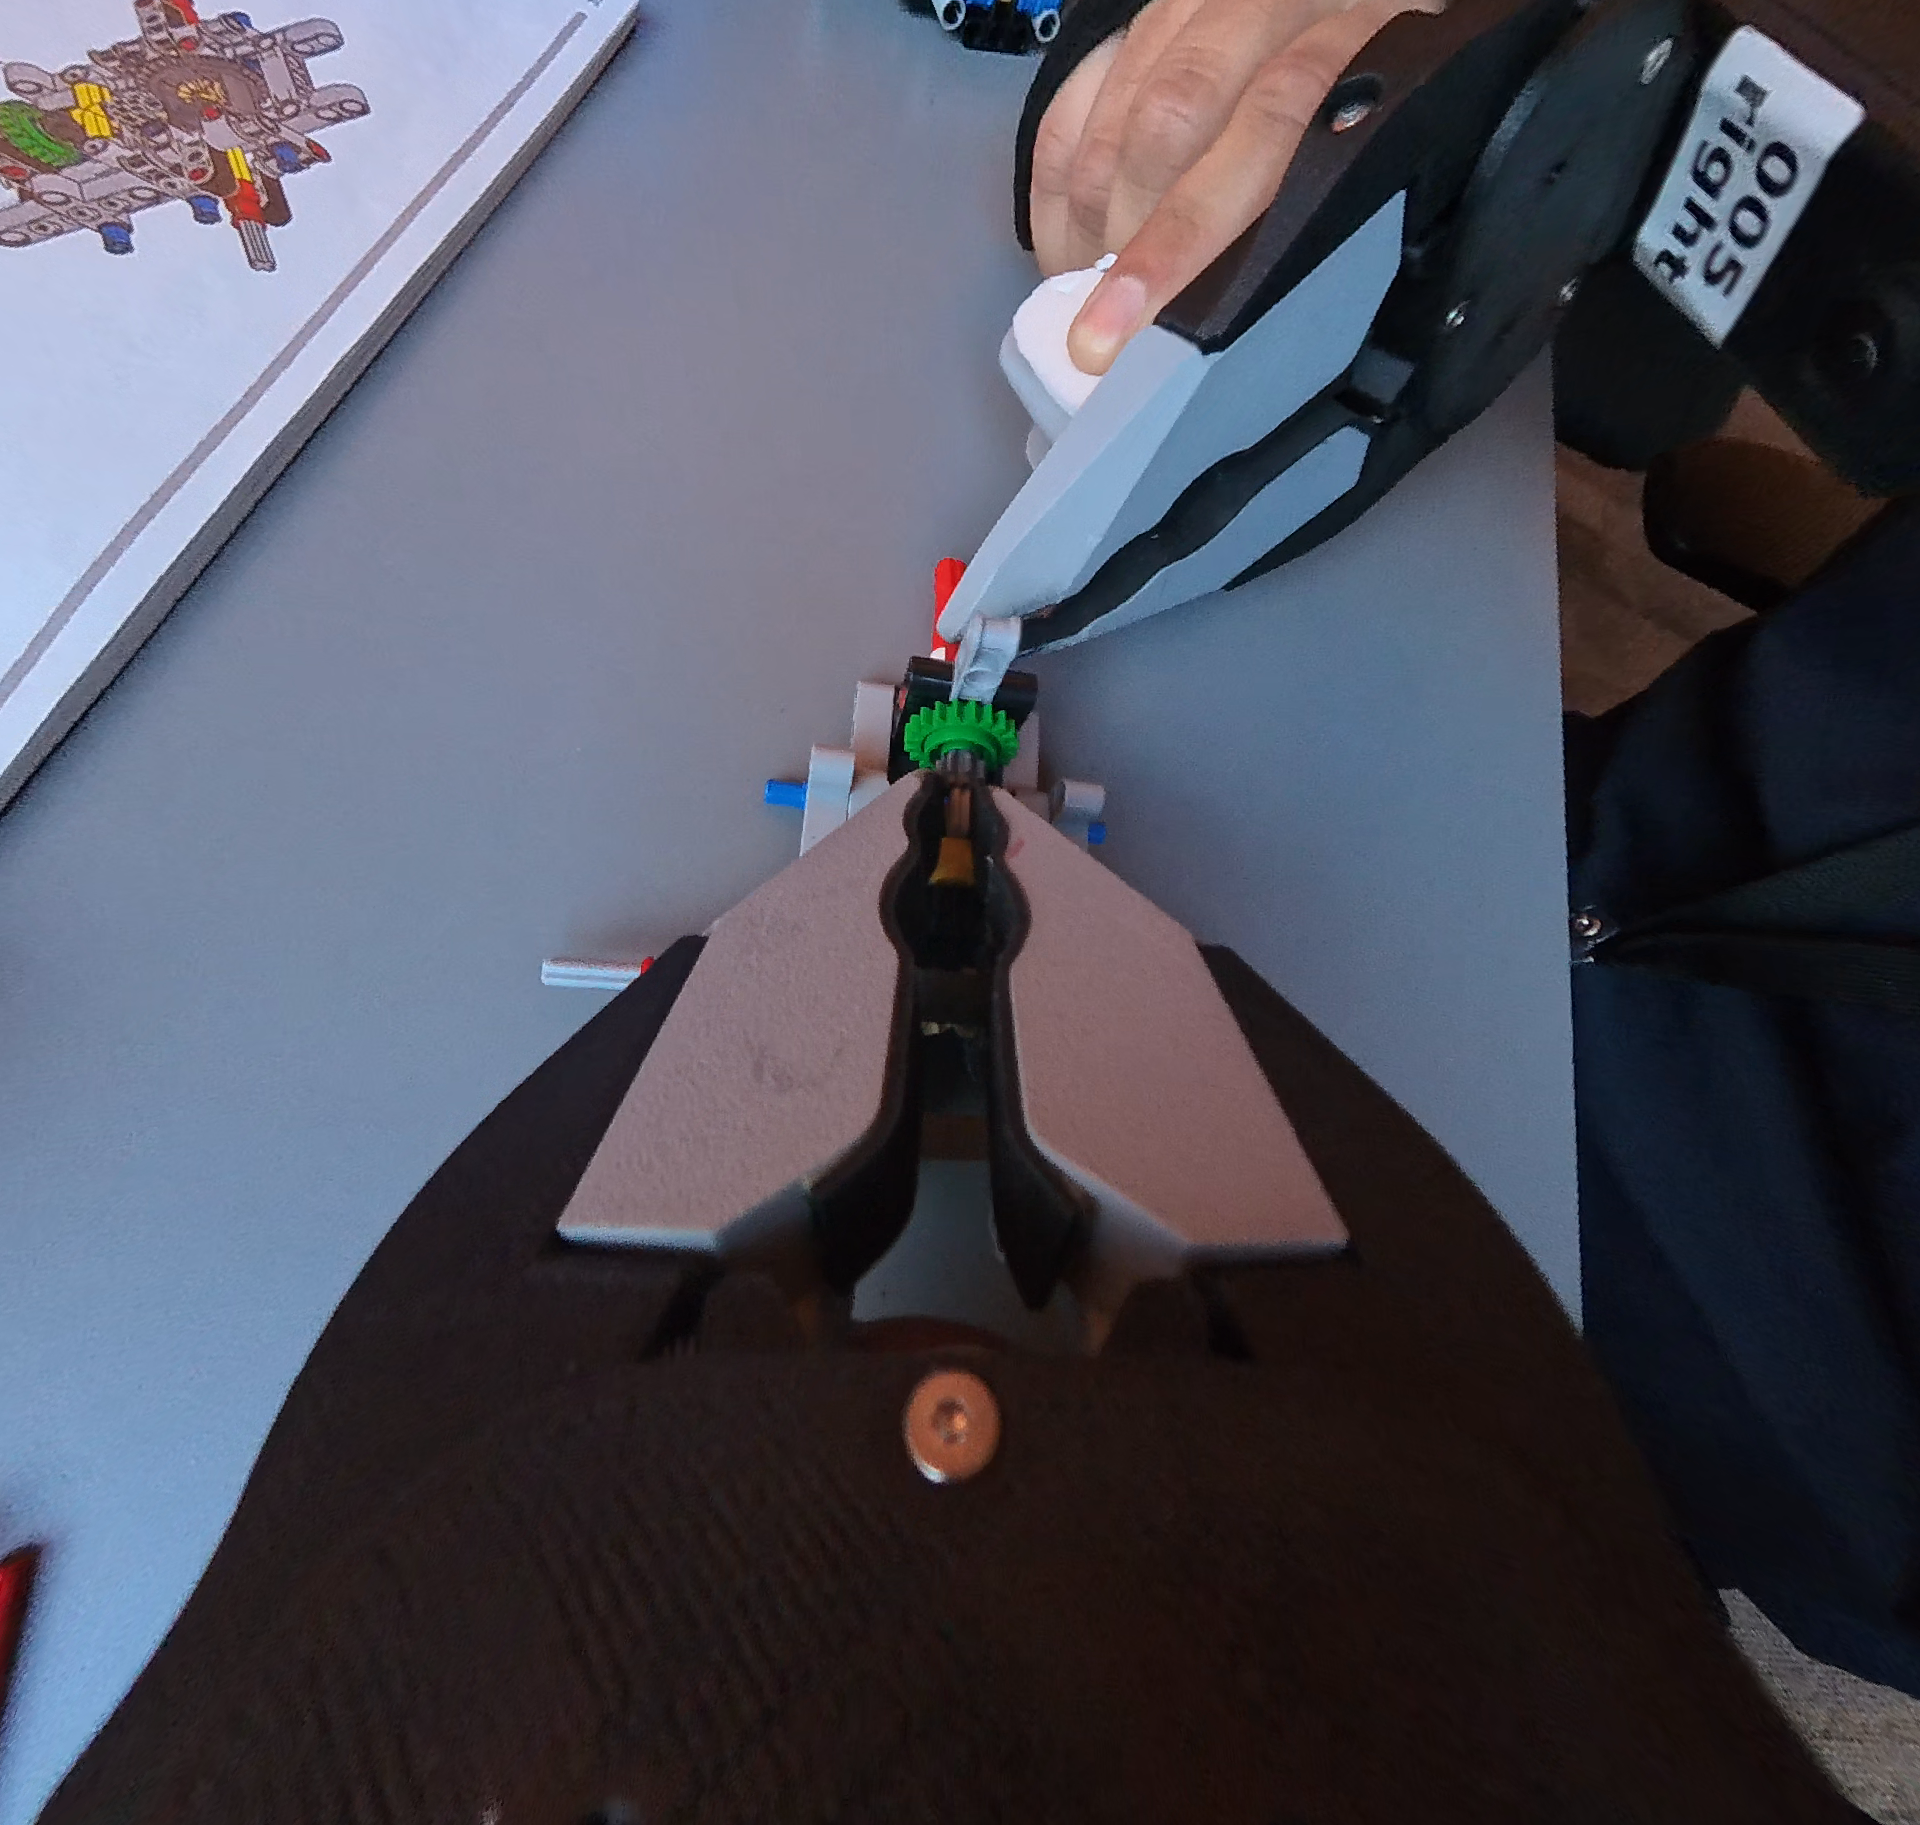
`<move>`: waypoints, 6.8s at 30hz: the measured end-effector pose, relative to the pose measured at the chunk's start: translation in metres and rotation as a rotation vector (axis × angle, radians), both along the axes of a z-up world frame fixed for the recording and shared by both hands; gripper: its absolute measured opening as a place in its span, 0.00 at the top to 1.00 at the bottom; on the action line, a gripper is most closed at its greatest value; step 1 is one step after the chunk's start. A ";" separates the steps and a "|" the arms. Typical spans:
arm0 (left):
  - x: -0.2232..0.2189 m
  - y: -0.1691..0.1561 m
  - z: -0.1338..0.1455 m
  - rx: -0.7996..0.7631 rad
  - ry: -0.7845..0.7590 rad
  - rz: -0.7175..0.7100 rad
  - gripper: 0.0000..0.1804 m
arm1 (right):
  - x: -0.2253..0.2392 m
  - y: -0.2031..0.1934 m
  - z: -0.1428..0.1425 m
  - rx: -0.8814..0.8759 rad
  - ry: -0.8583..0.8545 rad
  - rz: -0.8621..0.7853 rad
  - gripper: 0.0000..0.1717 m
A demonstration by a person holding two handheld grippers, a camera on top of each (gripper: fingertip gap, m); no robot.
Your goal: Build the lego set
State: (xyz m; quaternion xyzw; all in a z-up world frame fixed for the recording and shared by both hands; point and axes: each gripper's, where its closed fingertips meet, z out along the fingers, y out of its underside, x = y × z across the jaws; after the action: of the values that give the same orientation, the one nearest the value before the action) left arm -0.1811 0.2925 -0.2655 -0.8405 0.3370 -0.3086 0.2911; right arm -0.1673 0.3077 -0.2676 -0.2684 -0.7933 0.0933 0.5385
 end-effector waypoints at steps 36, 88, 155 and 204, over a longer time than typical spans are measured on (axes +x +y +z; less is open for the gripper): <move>-0.042 -0.009 0.017 0.058 0.027 0.049 0.82 | 0.017 0.014 0.014 -0.483 -0.017 -0.036 0.90; -0.035 -0.012 0.016 0.122 0.036 0.027 0.85 | 0.015 0.012 0.010 -0.688 -0.129 -0.002 0.91; -0.008 -0.004 0.003 0.223 0.203 0.023 0.99 | 0.010 0.002 -0.004 -0.665 -0.291 0.003 0.98; -0.022 -0.012 0.000 0.181 0.177 -0.011 0.95 | 0.004 0.000 -0.003 -0.540 -0.238 0.059 0.98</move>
State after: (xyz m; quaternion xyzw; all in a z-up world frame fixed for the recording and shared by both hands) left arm -0.2032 0.2807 -0.2654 -0.8329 0.3926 -0.2032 0.3329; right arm -0.1631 0.3078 -0.2709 -0.3878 -0.8048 0.2844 0.3479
